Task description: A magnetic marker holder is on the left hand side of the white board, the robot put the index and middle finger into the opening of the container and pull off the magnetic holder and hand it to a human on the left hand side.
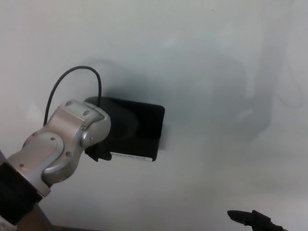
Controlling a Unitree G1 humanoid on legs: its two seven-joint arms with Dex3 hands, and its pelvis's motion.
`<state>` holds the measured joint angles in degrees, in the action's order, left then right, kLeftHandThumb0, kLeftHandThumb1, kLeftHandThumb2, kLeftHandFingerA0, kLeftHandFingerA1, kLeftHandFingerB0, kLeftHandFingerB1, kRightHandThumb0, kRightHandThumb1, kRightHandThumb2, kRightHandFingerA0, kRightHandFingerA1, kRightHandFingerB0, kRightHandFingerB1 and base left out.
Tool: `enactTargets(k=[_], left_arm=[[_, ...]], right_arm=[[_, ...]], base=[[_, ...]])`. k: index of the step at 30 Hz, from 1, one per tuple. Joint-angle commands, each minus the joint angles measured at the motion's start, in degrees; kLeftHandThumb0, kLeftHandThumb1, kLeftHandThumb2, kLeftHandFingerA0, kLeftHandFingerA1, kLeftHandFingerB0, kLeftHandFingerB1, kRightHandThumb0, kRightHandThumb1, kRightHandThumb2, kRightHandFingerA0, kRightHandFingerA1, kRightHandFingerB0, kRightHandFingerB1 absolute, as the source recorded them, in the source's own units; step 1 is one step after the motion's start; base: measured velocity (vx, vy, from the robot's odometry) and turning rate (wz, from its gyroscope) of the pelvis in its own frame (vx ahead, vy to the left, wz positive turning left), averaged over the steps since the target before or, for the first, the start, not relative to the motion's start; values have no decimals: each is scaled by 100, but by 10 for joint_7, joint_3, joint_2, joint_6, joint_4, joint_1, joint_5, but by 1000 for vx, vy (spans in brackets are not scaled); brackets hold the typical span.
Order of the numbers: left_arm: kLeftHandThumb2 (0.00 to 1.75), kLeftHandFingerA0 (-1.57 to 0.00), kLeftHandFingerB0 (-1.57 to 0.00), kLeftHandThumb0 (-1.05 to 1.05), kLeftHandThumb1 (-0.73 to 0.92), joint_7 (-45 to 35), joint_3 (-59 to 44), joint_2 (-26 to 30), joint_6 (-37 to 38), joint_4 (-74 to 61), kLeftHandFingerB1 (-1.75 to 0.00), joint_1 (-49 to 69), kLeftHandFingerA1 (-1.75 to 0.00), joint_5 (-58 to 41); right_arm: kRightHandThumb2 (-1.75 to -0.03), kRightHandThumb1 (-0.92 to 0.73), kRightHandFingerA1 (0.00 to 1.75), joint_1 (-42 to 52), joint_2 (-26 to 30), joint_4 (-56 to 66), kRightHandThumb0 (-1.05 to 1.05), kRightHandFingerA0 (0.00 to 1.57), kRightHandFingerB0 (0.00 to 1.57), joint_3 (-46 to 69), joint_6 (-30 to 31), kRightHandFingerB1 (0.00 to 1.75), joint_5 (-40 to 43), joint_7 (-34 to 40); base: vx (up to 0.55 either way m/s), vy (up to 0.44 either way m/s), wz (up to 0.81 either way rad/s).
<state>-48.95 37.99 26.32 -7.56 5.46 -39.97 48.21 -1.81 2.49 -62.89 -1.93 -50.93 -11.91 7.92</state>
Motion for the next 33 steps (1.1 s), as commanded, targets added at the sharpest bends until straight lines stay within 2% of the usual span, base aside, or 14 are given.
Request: enactTargets(k=[1, 5, 7, 8, 10, 11, 12, 14, 15, 16, 23, 29, 31, 33], left_arm=[[105, -69, -67, -6, 44, -61, -9, -21, 25, 55, -145, 30, -162, -90], [105, -72, -72, -9, 42, -84, -24, -27, 37, 83, -133, 34, -151, -133], [105, -72, -63, -1, 45, -133, -46, -41, -5, 103, -146, 37, -167, -179], [109, -111, -84, 7, 44, -153, -57, -48, -33, 109, -126, 39, -143, -199], [108, -115, -86, -2, 42, -191, -77, -60, -68, 123, -129, 46, -145, -239], [108, -115, -86, -2, 42, -198, -80, -61, -68, 127, -129, 48, -145, -246], [107, -79, -66, -5, 45, -204, -85, -63, -73, 128, -154, 52, -175, -255], [107, -79, -66, -5, 45, -214, -93, -65, -80, 129, -154, 58, -175, -267], [105, -116, -84, -12, 44, -225, -100, -68, -92, 129, -125, 64, -143, -279], [110, -78, -78, -1, 46, -236, -111, -72, -104, 129, -148, 73, -171, -297], [103, -86, -88, -3, 44, -248, -168, -96, -188, 98, -123, 118, -155, -362], [107, -89, -83, -5, 51, -244, -246, -137, -276, 44, -135, 184, -158, -448], [98, -95, -89, -14, 54, -249, -285, -159, -289, 44, -125, 215, -155, -497], [103, -91, -77, -16, 52, -256, -324, -182, -295, 40, -145, 245, -162, -545]], right_arm=[[-62, -72, 51, -6, 8, 0, -52, 81, 70, -2, 8, 48, -4, 11], [-62, -72, 51, -6, 8, 3, -53, 83, 69, -3, 14, 47, -4, 12], [-62, -72, 51, -6, 8, 5, -52, 82, 69, -3, 14, 48, -4, 11], [-62, -72, 51, -7, 7, 5, -52, 82, 68, -3, 14, 48, -4, 11], [-62, -73, 52, -9, 8, 4, -53, 82, 69, -3, 16, 47, -5, 12], [-62, -73, 52, -9, 8, 4, -53, 82, 69, -3, 17, 47, -5, 13], [-62, -73, 52, -10, 8, 4, -53, 81, 68, -3, 17, 47, -5, 12], [-62, -73, 52, -11, 8, 3, -53, 81, 68, -3, 17, 47, -4, 11], [-62, -73, 51, -11, 8, 4, -53, 81, 68, -3, 17, 47, -4, 10], [-62, -73, 52, -12, 8, 5, -53, 82, 68, -3, 17, 47, -4, 9], [-62, -73, 51, -21, 7, 4, -53, 81, 68, -4, 19, 48, -4, 8], [-62, -73, 52, -24, 5, 5, -52, 83, 69, -2, 19, 48, 4, -1], [-62, -73, 52, -23, 6, 7, -52, 83, 69, -1, 18, 47, 5, -4], [-62, -73, 52, -24, 6, 7, -51, 84, 69, -2, 17, 48, 5, -6]], base=[[0, 0, 0], [0, 0, 0], [0, 0, 0], [0, 0, 0], [0, 0, 0], [0, 0, 0], [0, 0, 0], [0, 0, 0], [0, 0, 0], [0, 0, 0], [0, 0, 0], [0, 0, 0], [0, 0, 0], [0, 0, 0]])
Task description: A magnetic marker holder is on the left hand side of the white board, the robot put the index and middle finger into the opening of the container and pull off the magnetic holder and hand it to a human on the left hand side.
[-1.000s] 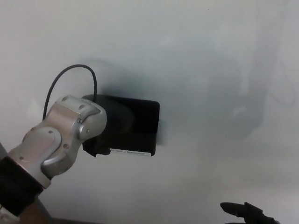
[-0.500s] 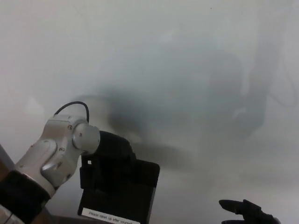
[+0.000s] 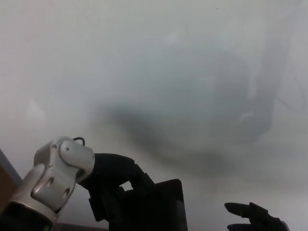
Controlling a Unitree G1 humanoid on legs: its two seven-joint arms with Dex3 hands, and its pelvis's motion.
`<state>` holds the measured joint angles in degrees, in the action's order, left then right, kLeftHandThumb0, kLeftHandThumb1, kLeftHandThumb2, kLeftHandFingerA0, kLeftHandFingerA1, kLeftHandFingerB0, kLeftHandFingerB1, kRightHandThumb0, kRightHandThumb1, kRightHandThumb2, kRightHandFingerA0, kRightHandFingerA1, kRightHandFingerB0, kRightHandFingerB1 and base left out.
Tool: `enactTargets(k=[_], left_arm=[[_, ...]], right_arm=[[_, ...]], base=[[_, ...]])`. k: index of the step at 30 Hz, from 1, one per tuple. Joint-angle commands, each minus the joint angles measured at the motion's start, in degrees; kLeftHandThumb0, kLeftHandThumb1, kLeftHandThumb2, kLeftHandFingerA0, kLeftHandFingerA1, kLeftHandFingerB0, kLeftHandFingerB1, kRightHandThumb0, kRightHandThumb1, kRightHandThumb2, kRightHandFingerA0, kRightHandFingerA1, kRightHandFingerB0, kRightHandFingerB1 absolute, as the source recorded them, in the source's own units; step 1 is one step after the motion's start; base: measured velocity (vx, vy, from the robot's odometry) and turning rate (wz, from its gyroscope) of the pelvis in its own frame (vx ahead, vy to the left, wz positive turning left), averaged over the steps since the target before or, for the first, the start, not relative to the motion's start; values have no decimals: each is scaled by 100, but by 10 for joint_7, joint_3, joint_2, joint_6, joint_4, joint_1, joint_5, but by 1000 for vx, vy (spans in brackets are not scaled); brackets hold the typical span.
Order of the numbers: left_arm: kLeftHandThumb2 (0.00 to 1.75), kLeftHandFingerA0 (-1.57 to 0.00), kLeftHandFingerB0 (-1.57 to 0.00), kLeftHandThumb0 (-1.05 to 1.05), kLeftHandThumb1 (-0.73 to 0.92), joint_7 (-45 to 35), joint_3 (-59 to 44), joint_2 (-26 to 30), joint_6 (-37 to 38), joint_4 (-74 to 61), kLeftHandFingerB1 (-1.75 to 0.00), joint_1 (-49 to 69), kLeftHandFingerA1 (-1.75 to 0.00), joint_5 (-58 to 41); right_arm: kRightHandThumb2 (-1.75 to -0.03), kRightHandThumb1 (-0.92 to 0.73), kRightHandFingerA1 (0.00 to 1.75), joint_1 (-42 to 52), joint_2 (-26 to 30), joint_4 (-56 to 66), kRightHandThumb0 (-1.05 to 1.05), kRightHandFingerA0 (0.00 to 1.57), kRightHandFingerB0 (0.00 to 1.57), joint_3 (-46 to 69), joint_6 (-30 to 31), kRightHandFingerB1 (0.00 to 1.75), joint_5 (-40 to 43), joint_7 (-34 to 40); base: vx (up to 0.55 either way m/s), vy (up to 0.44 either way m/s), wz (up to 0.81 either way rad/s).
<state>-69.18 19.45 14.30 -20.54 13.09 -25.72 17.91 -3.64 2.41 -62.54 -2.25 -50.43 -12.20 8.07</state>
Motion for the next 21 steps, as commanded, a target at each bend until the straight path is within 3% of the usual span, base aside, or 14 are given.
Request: enactTargets(k=[1, 3, 4, 5, 6, 7, 9, 11, 12, 13, 14, 16, 17, 21], left_arm=[[111, -89, -78, -18, 46, -53, -163, -78, -182, -44, -148, 123, -167, -269], [111, -89, -78, -18, 46, -50, -193, -98, -207, -56, -148, 148, -167, -300], [98, -83, -86, -19, 51, -57, -224, -119, -229, -57, -118, 167, -163, -340], [98, -83, -86, -19, 51, -59, -234, -126, -236, -57, -118, 173, -163, -351], [84, -86, -91, -24, 54, -80, -260, -144, -251, -44, -77, 186, -153, -394], [72, -84, -93, -26, 50, -87, -284, -162, -258, -39, -75, 199, -159, -427], [72, -84, -93, -26, 50, -85, -304, -177, -260, -42, -75, 211, -159, -448], [60, -84, -91, -39, 50, -94, -332, -193, -267, -36, -72, 222, -164, -480], [59, -87, -85, -52, 50, -98, -354, -208, -258, -34, -56, 232, -151, -508], [59, -87, -85, -52, 50, -99, -360, -212, -256, -34, -56, 235, -151, -514], [59, -95, -83, -53, 54, -103, -368, -218, -250, -34, -53, 238, -131, -524], [59, -95, -83, -53, 54, -109, -377, -225, -244, -35, -53, 240, -131, -532], [59, -102, -89, -55, 57, -106, -395, -234, -242, -39, -60, 246, -125, -554], [59, -98, -85, -57, 64, -104, -458, -245, -283, -37, -73, 253, -114, -626]], right_arm=[[-62, -73, 52, -6, 7, 5, -51, 84, 69, 1, 13, 47, 7, -7], [-62, -73, 52, -7, 7, 6, -51, 84, 69, 0, 13, 47, 5, -6], [-62, -73, 52, -7, 6, 6, -51, 84, 69, 0, 14, 47, 6, -7], [-62, -73, 52, -7, 5, 6, -51, 84, 69, 0, 14, 47, 6, -7], [-62, -72, 52, -5, 5, 6, -51, 84, 69, 0, 13, 47, 6, -6], [-62, -72, 52, -5, 5, 6, -51, 85, 69, 1, 12, 47, 6, -6], [-62, -72, 52, -4, 5, 5, -51, 85, 69, 1, 12, 47, 7, -6], [-62, -72, 52, -4, 4, 4, -51, 84, 69, 2, 10, 47, 7, -4], [-62, -72, 52, -3, 4, 5, -51, 82, 69, 1, 11, 48, 5, -1], [-62, -72, 52, -3, 4, 6, -51, 82, 69, 0, 11, 48, 4, 0], [-62, -72, 51, -3, 4, 5, -51, 82, 69, 0, 11, 48, 3, 2], [-62, -72, 51, -3, 4, 5, -51, 82, 69, 0, 11, 48, 2, 3], [-62, -72, 51, -3, 3, 5, -50, 81, 69, -1, 12, 48, 1, 4], [-62, -72, 51, -2, 4, 0, -51, 83, 70, -3, 10, 48, -4, 9]], base=[[0, 0, 0], [0, 0, 0], [0, 0, 0], [0, 0, 0], [0, 0, 0], [0, 0, 0], [0, 0, 0], [0, 0, 0], [0, 0, 0], [0, 0, 0], [0, 0, 0], [0, 0, 0], [0, 0, 0], [0, 0, 0]])
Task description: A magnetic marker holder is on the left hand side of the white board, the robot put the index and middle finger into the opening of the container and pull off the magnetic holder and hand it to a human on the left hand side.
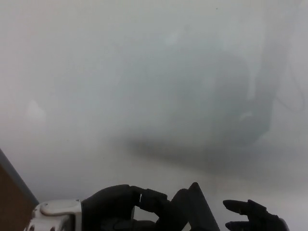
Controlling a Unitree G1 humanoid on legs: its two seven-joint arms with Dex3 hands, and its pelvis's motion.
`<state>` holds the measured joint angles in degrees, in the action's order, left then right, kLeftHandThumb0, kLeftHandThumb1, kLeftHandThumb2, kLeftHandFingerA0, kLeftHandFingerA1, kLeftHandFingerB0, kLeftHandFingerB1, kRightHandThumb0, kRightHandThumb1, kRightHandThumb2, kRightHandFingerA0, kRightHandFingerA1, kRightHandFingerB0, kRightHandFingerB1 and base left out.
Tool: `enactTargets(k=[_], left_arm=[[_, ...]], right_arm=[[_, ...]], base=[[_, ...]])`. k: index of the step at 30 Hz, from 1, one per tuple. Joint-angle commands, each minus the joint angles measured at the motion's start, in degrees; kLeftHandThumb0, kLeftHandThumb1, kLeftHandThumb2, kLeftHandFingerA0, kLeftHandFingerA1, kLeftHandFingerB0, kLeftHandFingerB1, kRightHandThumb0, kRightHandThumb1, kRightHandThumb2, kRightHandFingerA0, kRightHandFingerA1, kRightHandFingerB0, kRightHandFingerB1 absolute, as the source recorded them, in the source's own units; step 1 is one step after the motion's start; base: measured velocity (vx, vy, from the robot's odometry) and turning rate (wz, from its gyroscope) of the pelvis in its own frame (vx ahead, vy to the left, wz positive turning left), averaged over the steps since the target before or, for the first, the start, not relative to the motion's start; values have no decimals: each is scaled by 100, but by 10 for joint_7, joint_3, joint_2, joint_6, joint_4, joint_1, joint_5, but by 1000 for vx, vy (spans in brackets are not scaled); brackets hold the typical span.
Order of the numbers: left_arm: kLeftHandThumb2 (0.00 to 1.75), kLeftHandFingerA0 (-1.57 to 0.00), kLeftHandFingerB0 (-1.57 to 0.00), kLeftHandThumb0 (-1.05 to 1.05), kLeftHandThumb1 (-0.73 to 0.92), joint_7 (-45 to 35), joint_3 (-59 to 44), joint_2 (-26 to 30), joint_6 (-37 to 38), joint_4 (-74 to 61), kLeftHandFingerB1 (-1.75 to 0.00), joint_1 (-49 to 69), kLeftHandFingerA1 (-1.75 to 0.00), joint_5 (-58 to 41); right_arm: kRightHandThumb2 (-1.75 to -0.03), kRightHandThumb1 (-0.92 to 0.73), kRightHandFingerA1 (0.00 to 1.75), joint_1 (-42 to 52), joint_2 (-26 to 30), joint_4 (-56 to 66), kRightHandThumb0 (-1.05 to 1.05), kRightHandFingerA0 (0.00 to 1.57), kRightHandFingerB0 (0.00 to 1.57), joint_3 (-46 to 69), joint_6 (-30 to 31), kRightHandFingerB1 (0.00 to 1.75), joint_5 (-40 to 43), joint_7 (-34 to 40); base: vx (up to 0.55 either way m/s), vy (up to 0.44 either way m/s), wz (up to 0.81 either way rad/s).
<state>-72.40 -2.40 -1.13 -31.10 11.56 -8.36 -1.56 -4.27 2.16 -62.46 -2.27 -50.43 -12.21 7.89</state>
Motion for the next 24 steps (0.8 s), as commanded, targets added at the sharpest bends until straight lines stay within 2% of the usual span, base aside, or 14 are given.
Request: enactTargets(k=[1, 3, 8, 9, 10, 13, 14, 15, 16, 17, 19, 20, 21, 24], left_arm=[[59, -98, -85, -57, 64, -67, -255, -89, -192, -21, -73, 81, -114, -444], [60, -99, -85, -59, 67, -56, -269, -88, -204, -31, -69, 84, -115, -453], [62, -98, -81, -55, 70, -32, -306, -86, -233, -46, -75, 83, -125, -485], [63, -96, -79, -54, 71, -10, -319, -96, -239, -61, -86, 88, -135, -503], [67, -97, -77, -59, 71, 2, -325, -101, -238, -72, -80, 91, -145, -511], [66, -97, -77, -55, 73, 45, -348, -116, -238, -97, -85, 99, -147, -537], [98, -105, -82, -57, 60, 75, -362, -125, -244, -109, -87, 105, -125, -555], [98, -105, -82, -57, 60, 81, -365, -127, -246, -112, -87, 106, -125, -557], [64, -89, -75, -50, 70, 87, -384, -115, -257, -104, -72, 98, -149, -572], [65, -81, -66, -46, 70, 87, -396, -109, -254, -96, -55, 92, -159, -587], [65, -77, -66, -46, 71, 92, -415, -104, -248, -88, -53, 82, -165, -613], [65, -77, -66, -46, 71, 97, -422, -104, -247, -88, -53, 80, -165, -621], [64, -83, -68, -45, 68, 101, -432, -97, -248, -88, -52, 77, -152, -631], [64, -88, -72, -46, 70, 131, -458, -91, -229, -103, -54, 72, -147, -669]], right_arm=[[-62, -72, 51, 4, 7, -3, -51, 83, 70, -2, 10, 48, -3, 9], [-62, -72, 51, 5, 8, -3, -52, 83, 70, -2, 9, 48, -3, 9], [-62, -71, 51, 7, 7, -4, -51, 83, 69, -4, 13, 48, -6, 11], [-62, -71, 51, 5, 6, -6, -53, 84, 69, -6, 17, 47, -9, 14], [-62, -72, 52, 4, 6, -6, -52, 85, 69, -7, 18, 47, -10, 15], [-62, -71, 51, 4, 6, -8, -52, 84, 70, -9, 19, 47, -12, 14], [-62, -71, 51, 4, 6, -9, -53, 85, 70, -9, 19, 47, -12, 13], [-62, -71, 51, 5, 6, -10, -53, 85, 70, -9, 20, 47, -12, 13], [-62, -72, 52, 4, 8, -12, -53, 85, 70, -12, 17, 47, -16, 15], [-62, -72, 51, 3, 9, -12, -53, 85, 70, -13, 18, 47, -17, 15], [-62, -72, 52, 2, 11, -11, -54, 85, 70, -13, 20, 47, -17, 13], [-62, -72, 52, 2, 11, -12, -54, 85, 70, -12, 20, 47, -16, 11], [-62, -71, 51, 1, 12, -13, -54, 86, 70, -12, 20, 47, -16, 10], [-62, -71, 51, -1, 15, -14, -54, 85, 70, -14, 21, 47, -21, 13]], base=[[0, 0, 0], [0, 0, 0], [0, 0, 0], [0, 0, 0], [0, 0, 0], [0, 0, 0], [0, 0, 0], [0, 0, 0], [0, 0, 0], [0, 0, 0], [0, 0, 0], [0, 0, 0], [0, 0, 0], [0, 0, 0]])
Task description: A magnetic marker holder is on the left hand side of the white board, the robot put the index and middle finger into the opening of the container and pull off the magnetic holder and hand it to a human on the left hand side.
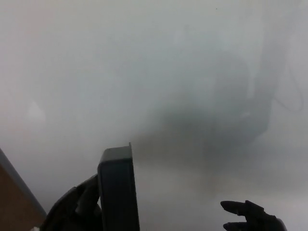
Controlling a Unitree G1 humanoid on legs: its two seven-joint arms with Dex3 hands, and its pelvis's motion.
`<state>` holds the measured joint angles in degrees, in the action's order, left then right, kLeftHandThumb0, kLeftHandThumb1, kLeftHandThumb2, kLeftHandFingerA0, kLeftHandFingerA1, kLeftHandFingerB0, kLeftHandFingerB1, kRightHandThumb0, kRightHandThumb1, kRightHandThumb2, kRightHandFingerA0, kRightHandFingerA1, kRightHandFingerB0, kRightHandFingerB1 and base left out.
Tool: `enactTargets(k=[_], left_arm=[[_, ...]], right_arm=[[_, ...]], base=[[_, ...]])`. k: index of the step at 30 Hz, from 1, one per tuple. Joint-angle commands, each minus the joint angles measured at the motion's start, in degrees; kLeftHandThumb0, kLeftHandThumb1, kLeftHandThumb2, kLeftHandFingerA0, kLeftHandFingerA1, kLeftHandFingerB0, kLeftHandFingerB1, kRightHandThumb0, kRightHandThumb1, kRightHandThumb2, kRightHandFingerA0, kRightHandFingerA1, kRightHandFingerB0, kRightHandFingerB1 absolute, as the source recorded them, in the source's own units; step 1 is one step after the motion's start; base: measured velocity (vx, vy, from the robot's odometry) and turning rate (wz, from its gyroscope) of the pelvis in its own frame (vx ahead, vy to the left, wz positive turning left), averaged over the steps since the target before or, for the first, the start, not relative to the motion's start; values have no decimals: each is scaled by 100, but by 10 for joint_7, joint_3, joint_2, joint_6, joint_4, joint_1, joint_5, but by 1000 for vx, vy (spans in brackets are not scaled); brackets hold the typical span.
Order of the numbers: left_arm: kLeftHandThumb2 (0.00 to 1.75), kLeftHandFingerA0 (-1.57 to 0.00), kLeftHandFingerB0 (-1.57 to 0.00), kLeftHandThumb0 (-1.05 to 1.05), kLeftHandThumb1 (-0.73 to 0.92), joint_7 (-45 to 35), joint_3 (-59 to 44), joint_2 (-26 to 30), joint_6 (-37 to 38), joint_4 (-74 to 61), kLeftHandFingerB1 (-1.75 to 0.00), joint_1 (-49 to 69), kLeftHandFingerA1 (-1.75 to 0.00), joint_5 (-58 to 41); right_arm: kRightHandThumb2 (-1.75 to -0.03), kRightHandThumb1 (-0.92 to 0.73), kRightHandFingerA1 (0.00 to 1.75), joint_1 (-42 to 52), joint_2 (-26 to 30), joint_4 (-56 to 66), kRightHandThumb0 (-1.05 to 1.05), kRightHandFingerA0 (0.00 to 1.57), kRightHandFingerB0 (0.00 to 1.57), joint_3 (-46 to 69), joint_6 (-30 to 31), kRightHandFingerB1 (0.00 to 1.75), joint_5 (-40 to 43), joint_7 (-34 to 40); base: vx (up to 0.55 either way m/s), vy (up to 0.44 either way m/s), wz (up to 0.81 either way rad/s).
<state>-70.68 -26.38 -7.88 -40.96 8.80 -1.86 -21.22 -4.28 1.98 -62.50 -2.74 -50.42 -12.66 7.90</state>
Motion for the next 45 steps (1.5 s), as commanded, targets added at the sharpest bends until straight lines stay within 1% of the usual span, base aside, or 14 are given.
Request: enactTargets(k=[1, 2, 4, 5, 8, 11, 15, 17, 21, 22, 27, 34, 36, 45], left_arm=[[65, -82, -78, -46, 69, 121, -223, -20, -131, -79, -57, 8, -157, -483], [65, -76, -81, -47, 71, 130, -229, -14, -139, -84, -64, 8, -167, -499], [65, -76, -81, -47, 71, 136, -233, -13, -145, -89, -64, 9, -167, -511], [62, -82, -84, -47, 74, 132, -236, -7, -144, -91, -81, 7, -171, -512], [65, -81, -85, -47, 72, 151, -245, -2, -142, -102, -83, 10, -172, -530], [67, -80, -80, -47, 73, 167, -255, -3, -140, -111, -71, 19, -163, -550], [67, -77, -81, -50, 75, 183, -266, 5, -152, -107, -89, 21, -168, -572], [63, -81, -81, -50, 77, 204, -272, 3, -148, -111, -86, 26, -160, -587], [67, -77, -78, -51, 76, 211, -283, 6, -142, -111, -69, 24, -167, -595], [68, -77, -78, -53, 77, 201, -285, 9, -143, -107, -80, 22, -169, -593], [67, -78, -81, -52, 74, 221, -285, 6, -153, -110, -91, 31, -167, -610], [66, -76, -81, -52, 74, 227, -287, 8, -153, -110, -79, 35, -169, -628], [68, -78, -80, -54, 76, 239, -287, 4, -147, -121, -90, 40, -167, -635], [63, -81, -80, -54, 79, 254, -277, 2, -146, -131, -88, 52, -165, -640]], right_arm=[[-62, -72, 52, -2, 19, -15, -55, 85, 70, -11, 20, 47, -19, 15], [-62, -72, 51, -4, 21, -16, -56, 85, 70, -14, 19, 47, -23, 17], [-62, -72, 51, -4, 23, -16, -56, 85, 70, -15, 20, 47, -25, 17], [-62, -72, 51, -5, 23, -15, -55, 85, 70, -17, 21, 47, -28, 20], [-62, -72, 51, -7, 22, -15, -56, 84, 70, -21, 26, 47, -32, 22], [-62, -72, 51, -5, 25, -16, -55, 84, 70, -25, 23, 47, -37, 27], [-62, -71, 51, 0, 31, -13, -57, 84, 71, -28, 25, 47, -40, 29], [-62, -72, 51, 2, 34, -13, -56, 84, 71, -32, 22, 47, -45, 33], [-62, -71, 51, -5, 36, -15, -55, 84, 72, -36, 23, 47, -54, 41], [-62, -71, 51, -6, 37, -16, -56, 84, 71, -37, 24, 47, -55, 43], [-62, -72, 52, -6, 40, -15, -56, 85, 72, -41, 22, 47, -63, 50], [-62, -72, 51, -8, 41, -8, -55, 83, 70, -44, 28, 47, -62, 45], [-62, -72, 51, -7, 42, -7, -55, 83, 70, -47, 28, 47, -65, 47], [-62, -71, 52, -1, 41, -8, -53, 85, 71, -50, 22, 48, -68, 55]], base=[[0, 0, 0], [0, 0, 0], [0, 0, 0], [0, 0, 0], [0, 0, 0], [0, 0, 0], [0, 0, 0], [0, 0, 0], [0, 0, 0], [0, 0, 0], [0, 0, 0], [0, 0, 0], [0, 0, 0], [0, 0, 0]])
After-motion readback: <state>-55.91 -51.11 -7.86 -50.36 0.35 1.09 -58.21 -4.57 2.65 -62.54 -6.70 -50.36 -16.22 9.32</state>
